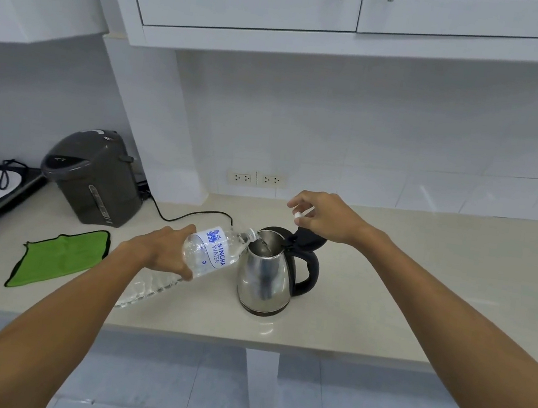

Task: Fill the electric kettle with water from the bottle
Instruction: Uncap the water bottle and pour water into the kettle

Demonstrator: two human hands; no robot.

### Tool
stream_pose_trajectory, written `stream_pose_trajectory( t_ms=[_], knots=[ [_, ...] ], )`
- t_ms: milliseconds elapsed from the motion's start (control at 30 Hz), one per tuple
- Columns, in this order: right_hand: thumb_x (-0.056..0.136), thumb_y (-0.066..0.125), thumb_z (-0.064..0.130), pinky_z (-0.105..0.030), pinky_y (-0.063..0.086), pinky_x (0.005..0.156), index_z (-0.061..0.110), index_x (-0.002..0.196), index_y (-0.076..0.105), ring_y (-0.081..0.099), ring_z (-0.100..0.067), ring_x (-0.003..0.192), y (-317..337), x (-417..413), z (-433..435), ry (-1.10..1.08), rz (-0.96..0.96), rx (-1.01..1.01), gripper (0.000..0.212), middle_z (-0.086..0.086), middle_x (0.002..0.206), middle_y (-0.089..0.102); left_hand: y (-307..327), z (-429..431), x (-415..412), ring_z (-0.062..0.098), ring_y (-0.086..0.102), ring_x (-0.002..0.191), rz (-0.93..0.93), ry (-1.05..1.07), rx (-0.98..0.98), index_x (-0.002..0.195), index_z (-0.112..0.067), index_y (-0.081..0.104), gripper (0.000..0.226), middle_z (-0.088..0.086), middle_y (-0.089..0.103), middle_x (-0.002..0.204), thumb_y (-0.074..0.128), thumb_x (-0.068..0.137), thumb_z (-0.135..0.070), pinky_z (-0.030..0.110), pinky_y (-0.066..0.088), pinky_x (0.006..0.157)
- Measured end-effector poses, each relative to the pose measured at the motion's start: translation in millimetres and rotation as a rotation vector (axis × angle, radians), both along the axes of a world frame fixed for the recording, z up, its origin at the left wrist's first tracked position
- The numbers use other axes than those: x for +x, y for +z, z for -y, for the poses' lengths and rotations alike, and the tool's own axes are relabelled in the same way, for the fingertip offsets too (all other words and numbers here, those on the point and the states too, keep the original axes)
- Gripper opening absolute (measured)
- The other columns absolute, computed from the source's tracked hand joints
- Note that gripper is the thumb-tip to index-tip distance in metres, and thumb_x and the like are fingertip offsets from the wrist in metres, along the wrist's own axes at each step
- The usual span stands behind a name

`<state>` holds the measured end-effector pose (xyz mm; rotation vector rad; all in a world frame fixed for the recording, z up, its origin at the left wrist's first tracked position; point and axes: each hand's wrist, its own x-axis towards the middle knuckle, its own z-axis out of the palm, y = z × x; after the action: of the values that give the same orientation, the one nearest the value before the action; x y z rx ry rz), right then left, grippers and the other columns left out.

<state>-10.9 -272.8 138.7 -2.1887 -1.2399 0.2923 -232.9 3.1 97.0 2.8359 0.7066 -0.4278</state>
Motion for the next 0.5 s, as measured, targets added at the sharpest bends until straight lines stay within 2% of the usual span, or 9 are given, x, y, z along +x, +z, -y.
stream_pose_trajectory(
  t_ms=[133, 500],
  knots=[
    [0.094, 0.067, 0.015, -0.012, 0.043, 0.076, 0.018, 0.125, 0.067, 0.071, -0.016, 0.097, -1.4, 0.4, 0.3, -0.003, -0.006, 0.006, 0.031, 0.001, 0.111, 0.071, -2.7, 0.8, 1.2, 0.019, 0.065, 0.082, 0.01, -0.001, -0.013, 0.121, -0.032, 0.044, 0.074, 0.001, 0.065, 0.094, 0.088, 0.063, -0.048, 0.042, 0.058, 0.078],
    [0.094, 0.067, 0.016, -0.01, 0.043, 0.076, 0.018, 0.125, 0.067, 0.071, -0.016, 0.097, -6.0, 0.9, -3.1, 0.005, -0.009, 0.011, 0.031, 0.001, 0.111, 0.071, -3.6, -4.2, 0.2, 0.02, 0.065, 0.084, -0.01, 0.003, 0.004, 0.123, -0.03, 0.044, 0.077, 0.002, 0.064, 0.095, 0.088, 0.062, -0.049, 0.041, 0.058, 0.078]
  ],
)
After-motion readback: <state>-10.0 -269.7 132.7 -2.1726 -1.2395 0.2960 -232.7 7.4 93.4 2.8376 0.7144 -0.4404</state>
